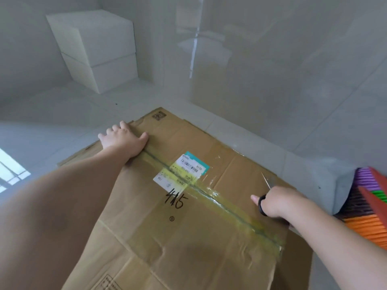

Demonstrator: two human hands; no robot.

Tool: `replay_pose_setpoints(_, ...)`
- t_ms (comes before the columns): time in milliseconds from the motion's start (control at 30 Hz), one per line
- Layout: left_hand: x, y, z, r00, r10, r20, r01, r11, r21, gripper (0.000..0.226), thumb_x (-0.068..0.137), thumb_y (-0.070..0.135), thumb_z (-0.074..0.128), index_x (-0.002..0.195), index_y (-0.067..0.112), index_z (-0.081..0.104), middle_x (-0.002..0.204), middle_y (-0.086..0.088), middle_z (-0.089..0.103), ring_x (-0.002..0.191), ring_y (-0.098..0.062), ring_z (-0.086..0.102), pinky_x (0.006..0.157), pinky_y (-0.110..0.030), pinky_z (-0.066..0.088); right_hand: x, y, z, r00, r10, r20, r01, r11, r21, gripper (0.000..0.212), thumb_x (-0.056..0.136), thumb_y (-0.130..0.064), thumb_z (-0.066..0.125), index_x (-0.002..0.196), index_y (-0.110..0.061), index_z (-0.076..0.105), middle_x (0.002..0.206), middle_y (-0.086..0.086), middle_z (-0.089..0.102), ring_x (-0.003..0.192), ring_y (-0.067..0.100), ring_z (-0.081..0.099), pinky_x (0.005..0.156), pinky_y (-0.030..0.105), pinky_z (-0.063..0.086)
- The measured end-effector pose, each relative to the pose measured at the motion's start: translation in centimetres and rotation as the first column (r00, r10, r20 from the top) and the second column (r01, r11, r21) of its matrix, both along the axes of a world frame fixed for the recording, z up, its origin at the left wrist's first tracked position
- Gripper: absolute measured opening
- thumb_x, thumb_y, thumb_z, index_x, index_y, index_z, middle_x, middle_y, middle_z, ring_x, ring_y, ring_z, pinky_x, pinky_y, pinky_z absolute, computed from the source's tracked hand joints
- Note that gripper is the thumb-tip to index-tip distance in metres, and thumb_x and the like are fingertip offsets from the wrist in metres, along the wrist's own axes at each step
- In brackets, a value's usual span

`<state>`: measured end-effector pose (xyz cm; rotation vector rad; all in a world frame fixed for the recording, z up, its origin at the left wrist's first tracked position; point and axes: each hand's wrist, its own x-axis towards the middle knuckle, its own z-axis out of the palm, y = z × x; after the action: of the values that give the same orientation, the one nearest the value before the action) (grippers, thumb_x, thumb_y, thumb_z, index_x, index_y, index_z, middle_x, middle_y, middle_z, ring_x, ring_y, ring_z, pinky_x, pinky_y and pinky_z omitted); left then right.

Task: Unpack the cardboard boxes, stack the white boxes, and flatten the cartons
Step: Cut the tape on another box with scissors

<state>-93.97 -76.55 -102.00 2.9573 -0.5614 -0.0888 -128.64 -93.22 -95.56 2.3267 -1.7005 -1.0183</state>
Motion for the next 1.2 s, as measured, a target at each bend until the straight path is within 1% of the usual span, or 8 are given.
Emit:
replay_pose_setpoints(300,-0.9,1.3,0.0,0.996,0.081,-0.030,-0.081,0.997,0.011,0.101,0.073,0.082,0.028,0.141,0.007,0.030,0.136,-0.016,0.047,0.126,-0.035,0.042,0.099,-0.048,0.033,1.3,-1.4,-2.3,0.909,-0.116,0.401,0.160,0.984,-0.078,0.071,0.079,-0.071,0.046,0.121,-0.015,0.038,0.115,0.010,0.059,0.099,0.031,0.056,0.067,0.032,0.040)
replay_pose_setpoints(467,-2.0,6.4,0.6,0.979,0.204,-0.014,-0.203,0.978,0.044,0.116,0.064,0.092,0.027,0.139,0.002,0.032,0.132,-0.017,0.048,0.121,-0.034,0.047,0.097,-0.043,0.041,6.1,-4.5,-2.2,0.780,0.072,0.622,-0.012,0.995,-0.099,0.072,0.077,-0.066,0.057,0.122,-0.012,0.041,0.121,0.016,0.054,0.115,0.035,0.047,0.080,0.036,0.040)
replay_pose_setpoints(667,-5.0,10.9,1.2,0.995,0.094,0.015,-0.095,0.988,0.124,0.130,0.046,0.102,0.013,0.136,0.009,0.032,0.125,-0.010,0.047,0.108,-0.026,0.055,0.064,-0.031,0.042,9.6,-3.8,-2.5,0.759,0.288,0.584,-0.247,0.957,-0.151,0.064,0.083,-0.062,0.054,0.123,-0.015,0.039,0.119,0.020,0.049,0.112,0.035,0.047,0.078,0.037,0.041)
replay_pose_setpoints(733,-5.9,10.7,1.3,0.999,-0.023,0.046,0.015,0.984,0.176,0.136,0.042,0.103,0.014,0.145,0.014,0.016,0.142,-0.011,0.034,0.122,-0.028,0.047,0.083,-0.038,0.046,10.3,-1.7,-2.8,0.707,0.396,0.586,-0.370,0.913,-0.171,0.057,0.085,-0.060,0.052,0.121,-0.017,0.039,0.121,0.019,0.050,0.113,0.035,0.046,0.081,0.038,0.040)
replay_pose_setpoints(833,-6.0,9.5,1.8,0.967,-0.249,0.048,0.230,0.940,0.252,0.132,0.043,0.104,0.011,0.145,0.020,0.016,0.156,-0.012,0.012,0.143,-0.029,0.014,0.111,-0.054,0.018,10.4,1.8,-2.6,0.629,0.482,0.610,-0.505,0.850,-0.151,0.052,0.086,-0.058,0.052,0.120,-0.021,0.040,0.119,0.015,0.051,0.111,0.032,0.049,0.085,0.038,0.042)
replay_pose_setpoints(933,-4.5,7.7,2.2,0.907,-0.420,0.024,0.409,0.894,0.185,0.114,0.056,0.097,0.011,0.141,0.023,0.028,0.157,-0.007,0.014,0.144,-0.023,0.010,0.116,-0.050,0.009,9.6,5.2,-2.2,0.557,0.575,0.599,-0.621,0.768,-0.159,0.055,0.081,-0.062,0.056,0.117,-0.023,0.042,0.117,0.012,0.052,0.113,0.030,0.050,0.089,0.038,0.041)
replay_pose_setpoints(1067,-0.5,5.1,2.4,0.913,-0.408,0.020,0.405,0.911,0.076,0.081,0.083,0.074,0.030,0.139,0.016,0.035,0.153,-0.005,0.029,0.142,-0.021,0.020,0.116,-0.043,0.013,8.3,9.9,-2.2,0.433,0.662,0.612,-0.815,0.578,-0.050,0.069,0.074,-0.070,0.056,0.120,-0.021,0.039,0.120,0.011,0.047,0.117,0.029,0.043,0.096,0.042,0.037)
replay_pose_setpoints(1200,1.9,2.0,2.2,0.869,-0.495,0.002,0.491,0.863,0.117,0.072,0.086,0.070,0.031,0.133,0.015,0.041,0.146,-0.005,0.037,0.136,-0.023,0.029,0.112,-0.044,0.020,7.8,11.8,-1.9,0.328,0.765,0.554,-0.911,0.411,-0.029,0.081,0.068,-0.076,0.057,0.120,-0.017,0.039,0.120,0.012,0.046,0.115,0.030,0.040,0.101,0.047,0.034)
